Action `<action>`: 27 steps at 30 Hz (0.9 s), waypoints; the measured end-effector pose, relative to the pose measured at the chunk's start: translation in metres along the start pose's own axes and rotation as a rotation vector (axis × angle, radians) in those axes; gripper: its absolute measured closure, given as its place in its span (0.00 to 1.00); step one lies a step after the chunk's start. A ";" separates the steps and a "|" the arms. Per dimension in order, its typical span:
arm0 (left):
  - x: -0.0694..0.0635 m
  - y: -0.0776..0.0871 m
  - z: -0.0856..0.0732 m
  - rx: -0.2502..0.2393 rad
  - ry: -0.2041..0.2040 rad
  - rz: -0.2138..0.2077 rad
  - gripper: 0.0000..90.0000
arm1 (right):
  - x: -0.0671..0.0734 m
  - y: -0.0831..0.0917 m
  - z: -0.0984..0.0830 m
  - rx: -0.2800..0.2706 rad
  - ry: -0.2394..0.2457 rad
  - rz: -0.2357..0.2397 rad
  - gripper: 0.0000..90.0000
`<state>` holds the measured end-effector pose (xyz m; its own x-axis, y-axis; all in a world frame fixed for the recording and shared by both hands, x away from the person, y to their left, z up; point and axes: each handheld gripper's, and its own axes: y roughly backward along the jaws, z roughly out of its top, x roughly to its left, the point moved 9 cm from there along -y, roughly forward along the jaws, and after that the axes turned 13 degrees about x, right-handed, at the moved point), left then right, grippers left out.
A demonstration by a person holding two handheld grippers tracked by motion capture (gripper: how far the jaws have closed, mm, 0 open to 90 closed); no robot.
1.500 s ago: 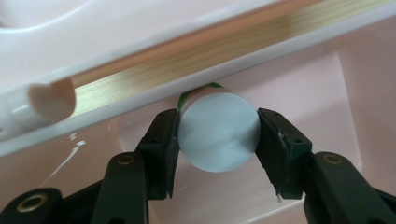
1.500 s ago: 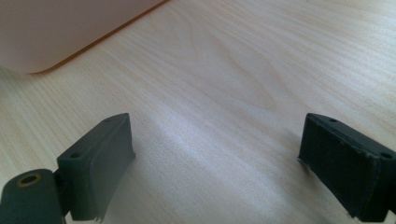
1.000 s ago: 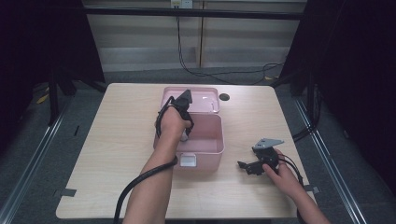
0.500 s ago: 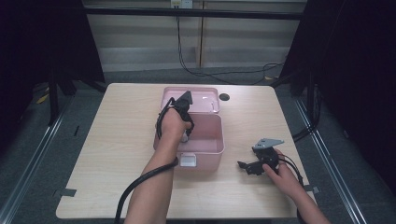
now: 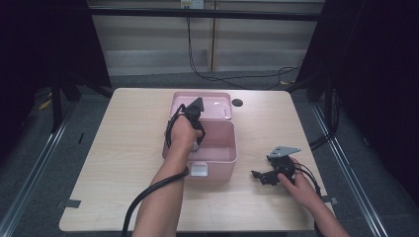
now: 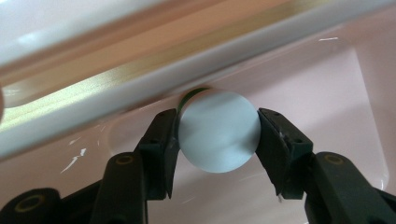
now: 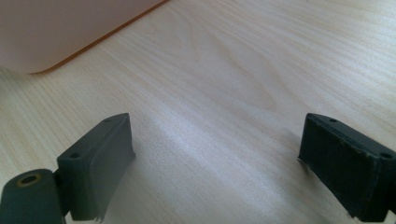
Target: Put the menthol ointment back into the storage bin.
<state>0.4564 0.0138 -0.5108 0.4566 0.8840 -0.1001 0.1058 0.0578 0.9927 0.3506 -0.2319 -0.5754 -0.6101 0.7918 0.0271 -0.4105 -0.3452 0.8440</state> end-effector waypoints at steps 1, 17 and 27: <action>0.000 0.000 0.000 0.000 0.000 -0.002 0.54 | 0.000 0.000 0.000 0.000 0.000 0.000 0.10; 0.001 0.005 -0.002 -0.004 -0.001 -0.011 0.48 | 0.000 0.000 0.000 0.000 -0.001 0.000 0.10; 0.000 0.006 -0.006 0.018 0.006 -0.021 0.36 | 0.000 0.000 0.000 0.000 0.001 0.000 0.10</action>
<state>0.4516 0.0166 -0.5046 0.4485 0.8856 -0.1206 0.1316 0.0680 0.9890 0.3506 -0.2319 -0.5754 -0.6107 0.7914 0.0264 -0.4106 -0.3450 0.8440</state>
